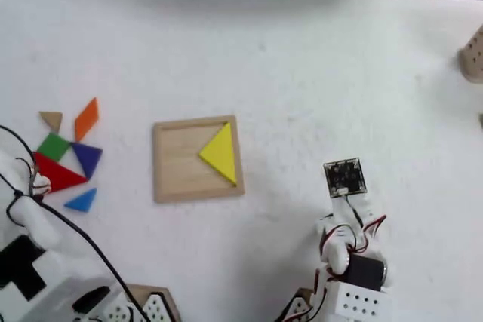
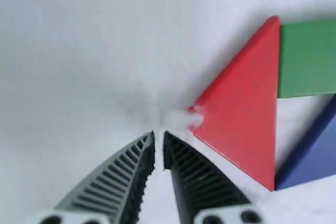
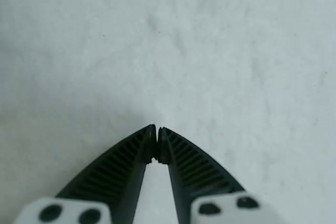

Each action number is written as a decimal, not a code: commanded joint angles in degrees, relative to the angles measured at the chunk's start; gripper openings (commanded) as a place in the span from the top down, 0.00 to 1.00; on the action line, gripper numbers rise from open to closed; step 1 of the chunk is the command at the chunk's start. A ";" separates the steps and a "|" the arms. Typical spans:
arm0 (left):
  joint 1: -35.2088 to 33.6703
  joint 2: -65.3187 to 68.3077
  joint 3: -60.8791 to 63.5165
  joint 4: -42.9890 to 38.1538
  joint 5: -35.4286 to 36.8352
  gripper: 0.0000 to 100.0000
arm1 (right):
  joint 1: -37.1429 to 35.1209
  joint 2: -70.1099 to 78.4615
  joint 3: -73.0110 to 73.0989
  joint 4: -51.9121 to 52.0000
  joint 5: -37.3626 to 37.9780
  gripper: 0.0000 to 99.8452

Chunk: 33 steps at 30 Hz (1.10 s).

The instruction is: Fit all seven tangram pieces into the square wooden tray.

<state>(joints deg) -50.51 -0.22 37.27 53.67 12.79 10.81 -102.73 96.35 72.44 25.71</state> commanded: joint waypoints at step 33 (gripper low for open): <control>1.54 9.10 -7.21 -2.73 6.68 0.66 | 0.31 -0.31 0.53 0.31 0.62 0.98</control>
<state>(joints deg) -50.24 9.01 31.74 49.10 19.21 10.81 -102.73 96.35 72.44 25.71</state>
